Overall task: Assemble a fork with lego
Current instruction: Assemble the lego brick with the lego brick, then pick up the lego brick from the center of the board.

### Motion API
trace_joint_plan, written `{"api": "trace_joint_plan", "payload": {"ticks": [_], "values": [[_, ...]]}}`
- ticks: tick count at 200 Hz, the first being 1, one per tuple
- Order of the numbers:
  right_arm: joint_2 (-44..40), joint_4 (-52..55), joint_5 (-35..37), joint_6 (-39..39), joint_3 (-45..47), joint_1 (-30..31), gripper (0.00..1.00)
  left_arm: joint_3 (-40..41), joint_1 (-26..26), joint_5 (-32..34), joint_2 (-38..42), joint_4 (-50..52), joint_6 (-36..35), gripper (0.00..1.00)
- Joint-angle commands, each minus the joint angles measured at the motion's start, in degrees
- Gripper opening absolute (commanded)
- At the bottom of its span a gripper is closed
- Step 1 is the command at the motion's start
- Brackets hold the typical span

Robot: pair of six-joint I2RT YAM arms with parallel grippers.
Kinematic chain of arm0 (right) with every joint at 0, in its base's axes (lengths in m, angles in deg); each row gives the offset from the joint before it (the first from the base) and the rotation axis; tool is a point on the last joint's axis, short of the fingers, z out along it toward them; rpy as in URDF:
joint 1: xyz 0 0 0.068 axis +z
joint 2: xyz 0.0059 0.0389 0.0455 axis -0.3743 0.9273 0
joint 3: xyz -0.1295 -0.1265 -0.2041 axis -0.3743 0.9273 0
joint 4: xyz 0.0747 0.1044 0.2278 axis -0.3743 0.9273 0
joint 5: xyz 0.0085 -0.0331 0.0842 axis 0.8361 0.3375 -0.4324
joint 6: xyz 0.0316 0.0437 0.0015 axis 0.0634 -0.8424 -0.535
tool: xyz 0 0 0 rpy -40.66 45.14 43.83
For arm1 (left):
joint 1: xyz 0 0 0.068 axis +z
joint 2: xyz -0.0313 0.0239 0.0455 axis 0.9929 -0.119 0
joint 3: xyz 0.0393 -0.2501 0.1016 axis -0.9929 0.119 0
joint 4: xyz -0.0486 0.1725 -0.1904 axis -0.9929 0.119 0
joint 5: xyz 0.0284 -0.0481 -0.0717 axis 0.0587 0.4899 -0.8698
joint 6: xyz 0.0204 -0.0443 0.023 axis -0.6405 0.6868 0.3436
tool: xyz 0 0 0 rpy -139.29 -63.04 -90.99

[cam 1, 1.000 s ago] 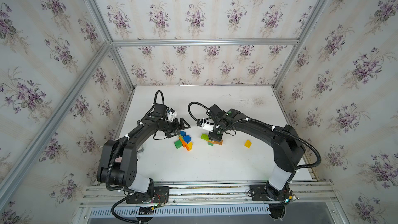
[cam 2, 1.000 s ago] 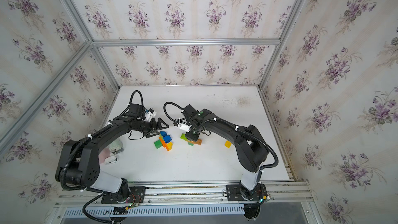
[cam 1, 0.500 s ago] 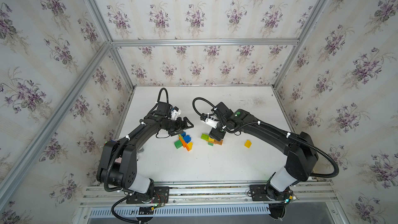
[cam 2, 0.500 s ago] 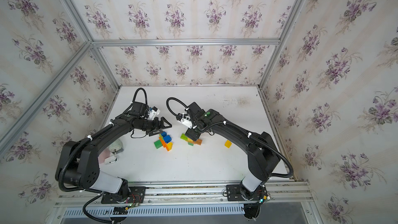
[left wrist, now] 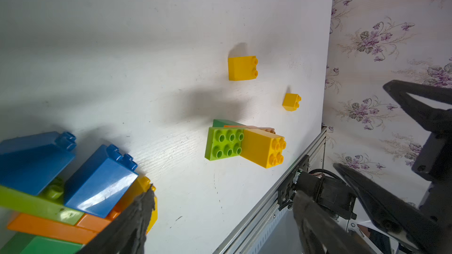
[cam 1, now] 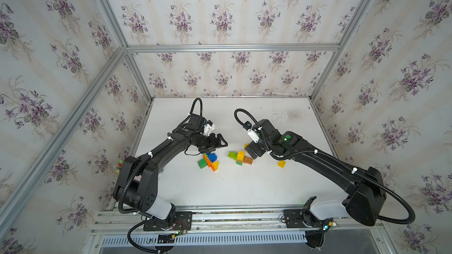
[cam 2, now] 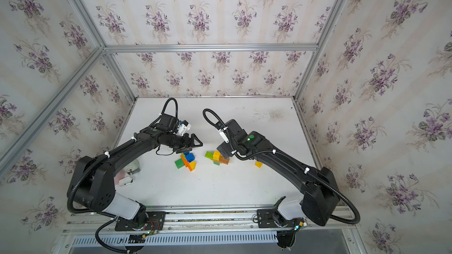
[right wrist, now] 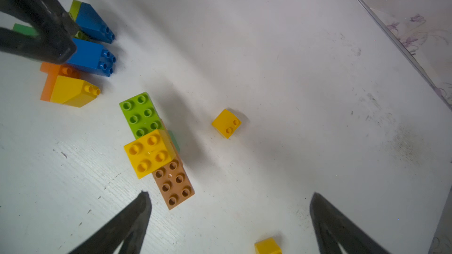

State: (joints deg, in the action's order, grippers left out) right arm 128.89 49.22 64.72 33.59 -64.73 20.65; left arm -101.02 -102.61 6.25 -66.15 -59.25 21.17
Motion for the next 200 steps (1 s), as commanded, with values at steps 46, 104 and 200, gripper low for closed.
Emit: {"api": "trace_joint_plan", "payload": {"ticks": [46, 104, 200], "values": [[-0.9, 2.9, -7.6, -14.9, 1.7, -18.5, 0.92, -1.3, -1.6, 0.7, -1.9, -1.2, 1.0, 0.9], [7.4, 4.1, -9.4, -23.3, 4.4, -26.8, 0.92, -4.2, -1.2, -1.4, -6.1, 0.3, -1.7, 0.9], [14.0, 0.1, -12.6, -28.0, 12.1, -27.3, 0.84, -4.5, -1.3, -6.2, -10.0, -2.3, -2.0, 0.91]]}}
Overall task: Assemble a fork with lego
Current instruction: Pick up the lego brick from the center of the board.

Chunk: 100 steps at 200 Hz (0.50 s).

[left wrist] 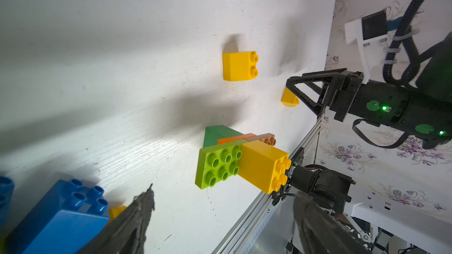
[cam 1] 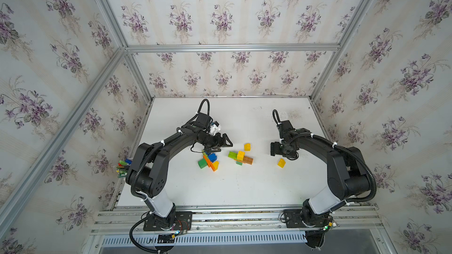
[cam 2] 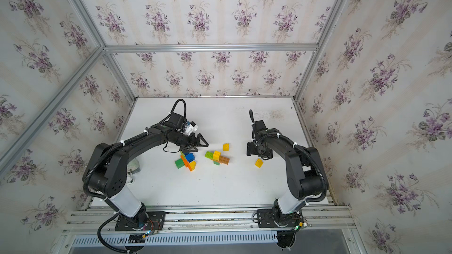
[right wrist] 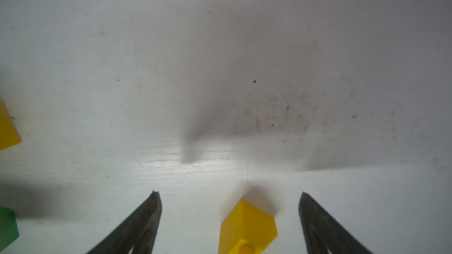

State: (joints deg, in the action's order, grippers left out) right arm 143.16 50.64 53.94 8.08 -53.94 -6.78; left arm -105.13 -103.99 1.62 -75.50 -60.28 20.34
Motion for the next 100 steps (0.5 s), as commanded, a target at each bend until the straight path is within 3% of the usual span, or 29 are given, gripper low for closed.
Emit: {"api": "trace_joint_plan", "payload": {"ticks": [1, 42, 100], "values": [[-0.4, -1.3, -2.0, -2.6, 1.4, 0.1, 0.84, -0.5, 0.0, -1.5, -0.7, -1.3, -1.2, 0.91], [-4.6, -2.2, -4.9, -5.4, 6.0, 1.6, 0.79, -0.7, 0.1, -2.2, -1.3, -1.2, -1.7, 0.91], [-7.0, -0.8, -2.5, -9.7, 8.2, 7.5, 0.74, -0.1, 0.1, -2.0, -0.9, -0.8, -2.0, 0.9]]}}
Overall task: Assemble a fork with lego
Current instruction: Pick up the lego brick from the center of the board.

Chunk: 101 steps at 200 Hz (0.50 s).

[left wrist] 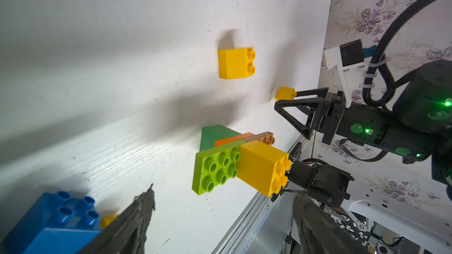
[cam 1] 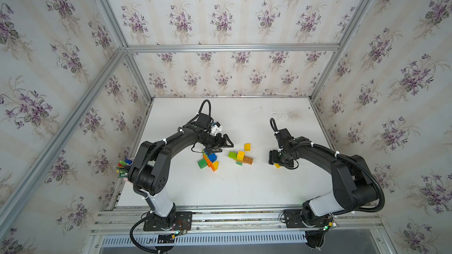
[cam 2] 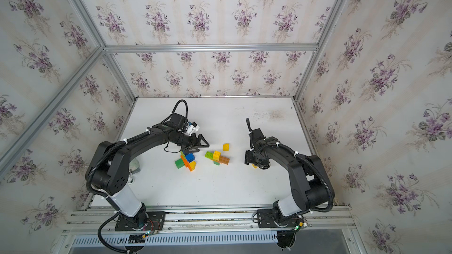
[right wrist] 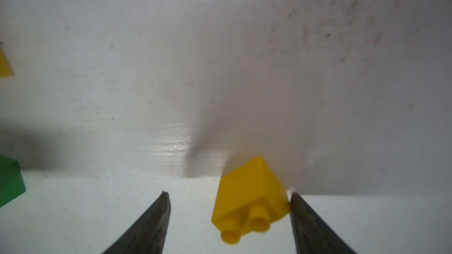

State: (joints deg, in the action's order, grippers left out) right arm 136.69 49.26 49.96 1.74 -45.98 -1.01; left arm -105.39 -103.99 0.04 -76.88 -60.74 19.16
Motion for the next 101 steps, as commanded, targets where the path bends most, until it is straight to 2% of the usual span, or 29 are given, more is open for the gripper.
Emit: {"api": "trace_joint_plan", "payload": {"ticks": [1, 44, 77, 101], "values": [[-0.6, 0.6, 1.5, -3.4, 0.3, 1.8, 0.74, 0.2, 0.1, -0.4, 0.5, -0.3, -0.9, 0.9], [-1.8, 3.9, 6.8, -1.3, -0.6, 3.2, 0.67, 0.7, 0.1, -0.4, 0.9, -0.4, -0.7, 0.88], [-0.6, 4.8, 8.4, 2.1, -2.1, 3.2, 0.62, 0.3, 0.1, -0.4, 0.4, -0.1, -0.6, 0.87], [0.3, 3.3, 6.5, 3.2, -2.8, 3.2, 0.57, 0.3, 0.0, -0.4, 0.1, 0.1, -0.2, 0.87]]}}
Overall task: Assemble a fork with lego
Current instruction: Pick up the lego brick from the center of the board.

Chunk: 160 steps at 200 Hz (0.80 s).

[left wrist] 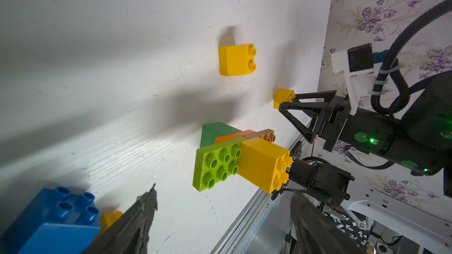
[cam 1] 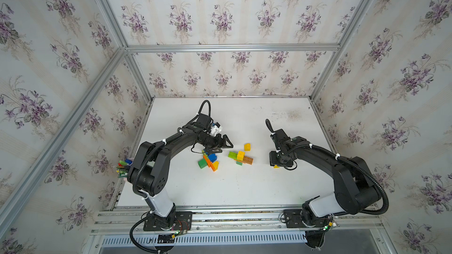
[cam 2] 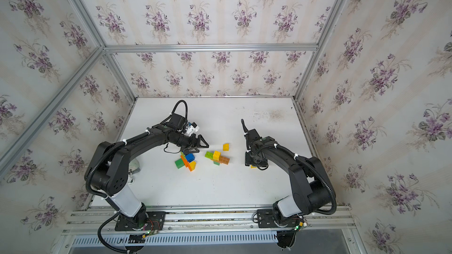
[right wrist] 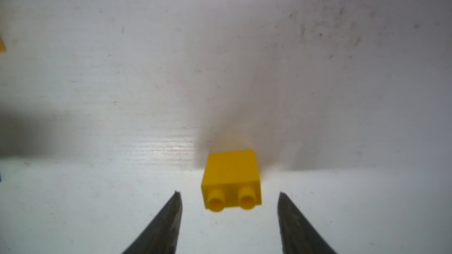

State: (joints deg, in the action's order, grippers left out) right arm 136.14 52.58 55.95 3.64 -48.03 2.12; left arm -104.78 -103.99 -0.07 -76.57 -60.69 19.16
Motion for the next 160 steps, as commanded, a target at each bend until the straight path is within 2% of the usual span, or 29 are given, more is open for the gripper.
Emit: {"api": "trace_joint_plan", "payload": {"ticks": [1, 34, 69, 114, 160], "values": [[1.0, 0.0, 0.5, 1.2, -0.8, 0.1, 0.57, -0.2, 0.0, -0.3, -0.3, 0.0, -0.2, 0.87], [2.4, -0.8, 1.4, 1.5, -1.0, 0.1, 0.45, -0.1, -0.1, -0.4, -0.6, -0.4, 0.6, 0.87], [3.6, -1.1, 1.4, 1.8, -0.9, 0.1, 0.42, -0.1, -0.2, -0.3, -1.0, -0.4, 0.8, 0.86], [3.3, -1.2, 1.7, 1.6, -0.8, 0.1, 0.28, -0.1, -0.3, -0.6, -1.8, -0.8, 1.1, 0.85], [0.8, -1.1, -2.9, 4.0, -2.9, 0.1, 0.22, 0.5, -0.7, -1.3, -2.1, 0.5, 1.3, 0.84]]}}
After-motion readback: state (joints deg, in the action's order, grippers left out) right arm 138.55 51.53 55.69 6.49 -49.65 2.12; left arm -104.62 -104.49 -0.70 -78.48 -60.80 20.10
